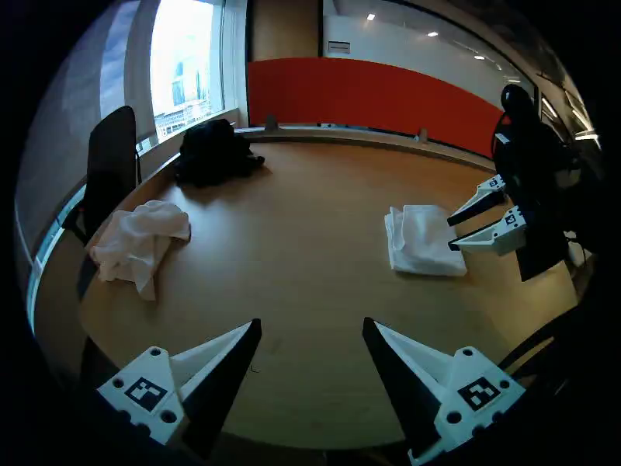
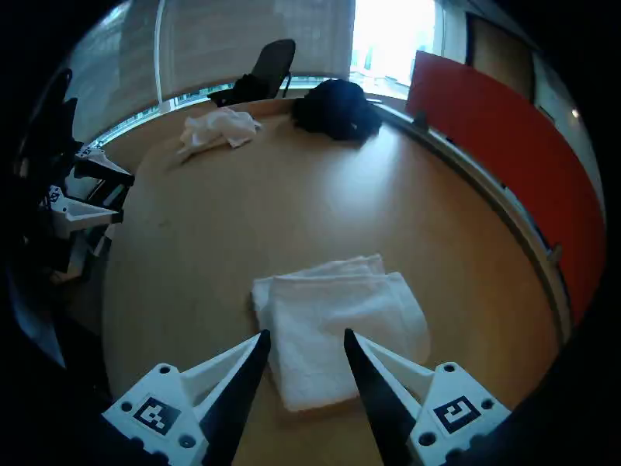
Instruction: Fold towel
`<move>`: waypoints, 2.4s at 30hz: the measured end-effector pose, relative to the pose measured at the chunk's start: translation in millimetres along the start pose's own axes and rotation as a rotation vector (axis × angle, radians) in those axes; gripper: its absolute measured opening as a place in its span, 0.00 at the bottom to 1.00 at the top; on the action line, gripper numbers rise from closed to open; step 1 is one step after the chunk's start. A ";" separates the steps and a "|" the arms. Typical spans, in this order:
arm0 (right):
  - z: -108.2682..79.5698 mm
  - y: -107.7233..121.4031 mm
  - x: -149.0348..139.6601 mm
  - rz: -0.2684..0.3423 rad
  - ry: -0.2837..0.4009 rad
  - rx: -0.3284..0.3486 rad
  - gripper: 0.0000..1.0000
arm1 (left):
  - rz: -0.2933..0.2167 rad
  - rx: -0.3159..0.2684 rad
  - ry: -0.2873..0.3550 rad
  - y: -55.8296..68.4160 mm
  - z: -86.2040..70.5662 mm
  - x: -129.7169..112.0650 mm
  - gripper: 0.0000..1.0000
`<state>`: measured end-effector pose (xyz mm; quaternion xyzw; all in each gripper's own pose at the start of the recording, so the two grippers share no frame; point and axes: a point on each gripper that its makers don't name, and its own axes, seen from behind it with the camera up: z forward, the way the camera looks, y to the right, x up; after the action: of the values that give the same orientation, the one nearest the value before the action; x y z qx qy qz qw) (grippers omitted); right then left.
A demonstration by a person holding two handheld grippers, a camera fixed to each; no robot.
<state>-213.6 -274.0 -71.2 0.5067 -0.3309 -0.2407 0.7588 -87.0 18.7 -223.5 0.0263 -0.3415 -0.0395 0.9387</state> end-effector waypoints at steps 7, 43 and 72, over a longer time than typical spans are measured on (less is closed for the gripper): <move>-6.0 -1.2 -19.1 0.020 -0.026 -0.016 0.73 | 0.005 -0.003 0.001 0.8 0.4 1.0 0.97; -6.2 -13.2 -84.3 0.134 -0.120 -0.070 0.50 | 0.011 -0.011 -0.005 4.4 2.1 -0.5 0.97; -9.3 -4.7 -81.2 0.184 -0.098 -0.106 0.03 | 0.011 -0.017 -0.003 3.5 1.5 -0.6 0.97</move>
<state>-260.8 -213.2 -99.0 0.4210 -0.3998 -0.2116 0.7862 -88.2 22.3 -222.5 0.0167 -0.3429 -0.0373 0.9385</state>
